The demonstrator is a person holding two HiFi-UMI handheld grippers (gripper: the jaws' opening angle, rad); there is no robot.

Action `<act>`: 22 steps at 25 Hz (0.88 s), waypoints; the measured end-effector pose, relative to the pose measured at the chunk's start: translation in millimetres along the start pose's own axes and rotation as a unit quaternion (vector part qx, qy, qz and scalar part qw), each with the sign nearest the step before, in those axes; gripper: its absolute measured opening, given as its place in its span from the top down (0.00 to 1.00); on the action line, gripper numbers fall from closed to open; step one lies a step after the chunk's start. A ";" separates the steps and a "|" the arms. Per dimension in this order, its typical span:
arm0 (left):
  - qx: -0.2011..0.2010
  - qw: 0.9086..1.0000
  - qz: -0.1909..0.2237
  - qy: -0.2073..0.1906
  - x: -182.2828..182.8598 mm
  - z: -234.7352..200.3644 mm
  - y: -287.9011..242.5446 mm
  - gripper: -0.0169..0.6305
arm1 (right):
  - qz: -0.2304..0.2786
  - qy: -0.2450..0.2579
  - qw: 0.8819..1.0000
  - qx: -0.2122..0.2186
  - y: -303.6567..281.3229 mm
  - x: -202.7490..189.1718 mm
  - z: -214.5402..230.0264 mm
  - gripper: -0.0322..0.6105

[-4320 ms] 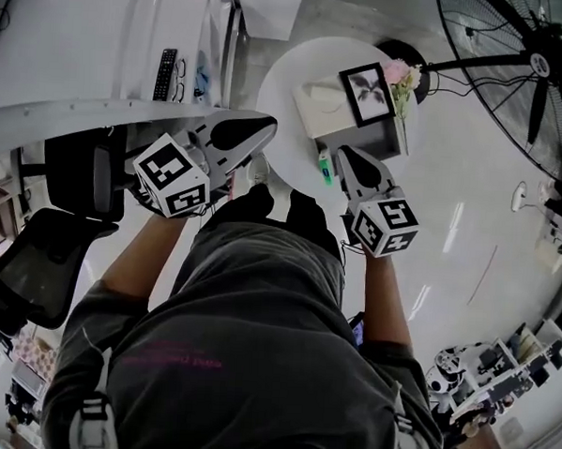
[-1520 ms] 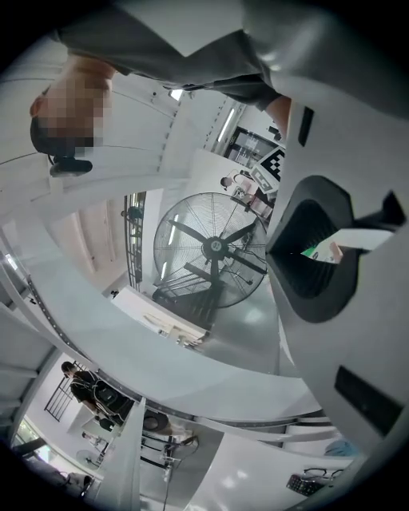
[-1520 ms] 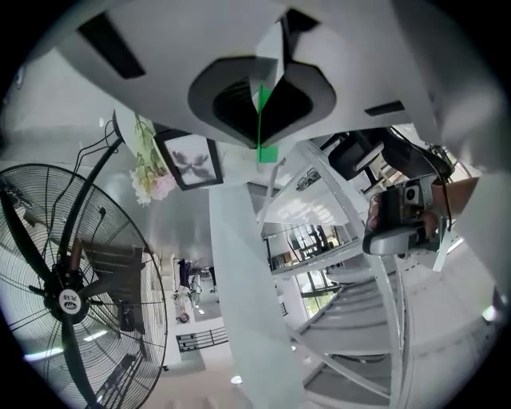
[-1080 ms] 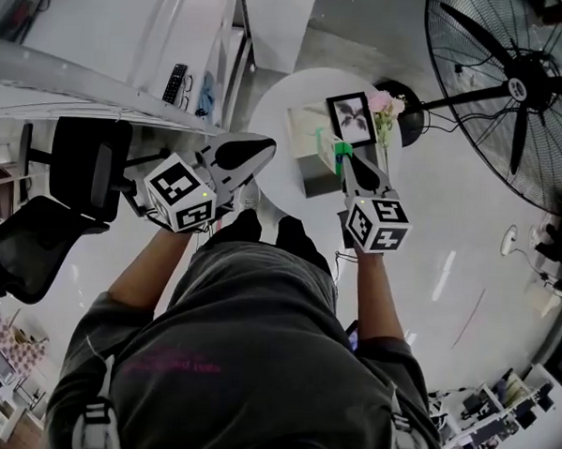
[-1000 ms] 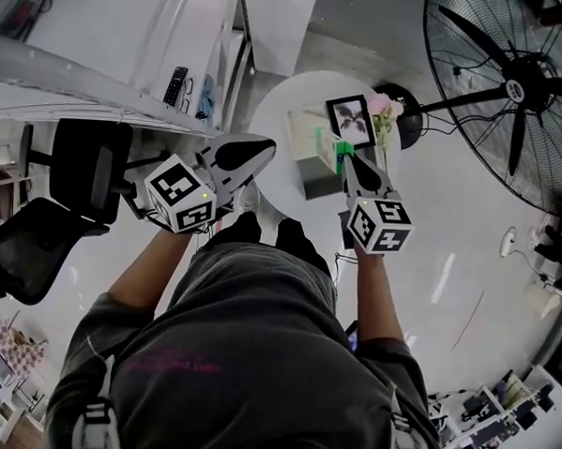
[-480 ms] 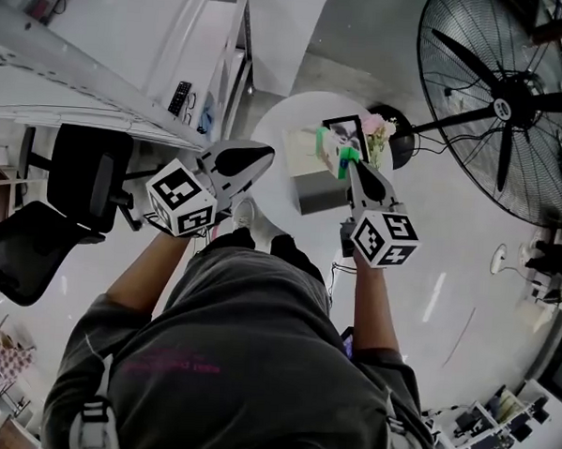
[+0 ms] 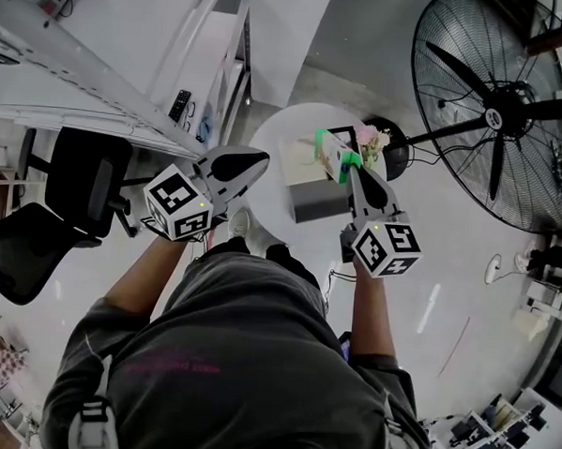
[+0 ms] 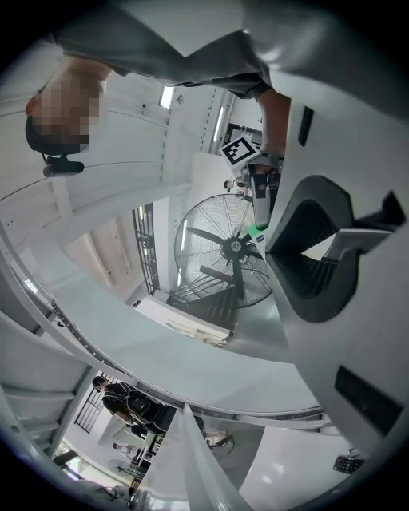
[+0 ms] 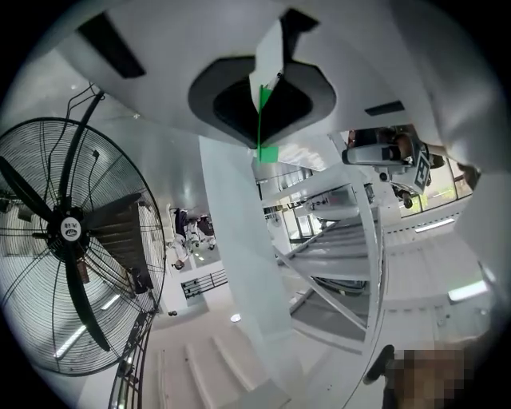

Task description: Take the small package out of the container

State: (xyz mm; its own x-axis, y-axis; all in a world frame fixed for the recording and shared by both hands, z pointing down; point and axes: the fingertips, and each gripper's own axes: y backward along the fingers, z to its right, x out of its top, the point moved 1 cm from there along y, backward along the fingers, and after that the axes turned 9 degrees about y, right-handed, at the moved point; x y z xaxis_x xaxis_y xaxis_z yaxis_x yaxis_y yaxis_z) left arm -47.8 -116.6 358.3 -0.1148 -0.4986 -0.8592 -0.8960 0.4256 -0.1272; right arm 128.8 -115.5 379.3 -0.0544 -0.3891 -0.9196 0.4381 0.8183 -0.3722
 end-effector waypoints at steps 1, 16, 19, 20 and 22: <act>0.001 1.000 0.001 0.001 0.8 0.7 0.2 0.95 | 0.002 -0.001 1.000 0.001 0.5 1.2 0.4 0.91; 0.023 1.000 0.004 -0.004 -1.3 3.0 -3.0 0.95 | 0.005 0.006 1.000 0.019 8.9 1.6 9.0 0.91; 0.025 1.000 0.003 0.000 -2.9 6.1 -6.8 0.95 | 0.003 0.007 1.000 0.022 10.0 -1.3 11.5 0.91; 0.025 1.000 0.003 -0.002 -4.2 6.8 -8.3 0.95 | 0.002 0.007 1.000 0.023 10.4 -2.5 12.8 0.91; 0.026 1.000 0.002 -0.001 -6.0 8.1 -11.2 0.95 | 0.000 0.007 1.000 0.024 11.0 -5.4 14.9 0.91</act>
State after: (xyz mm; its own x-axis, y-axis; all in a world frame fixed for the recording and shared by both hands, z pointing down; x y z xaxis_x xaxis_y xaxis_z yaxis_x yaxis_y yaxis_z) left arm -33.5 -112.3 360.8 -0.1169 -0.4959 -0.8605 -0.8719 0.4661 -0.1501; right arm 147.3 -110.7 382.1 -0.0664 -0.3839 -0.9210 0.4810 0.7964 -0.3666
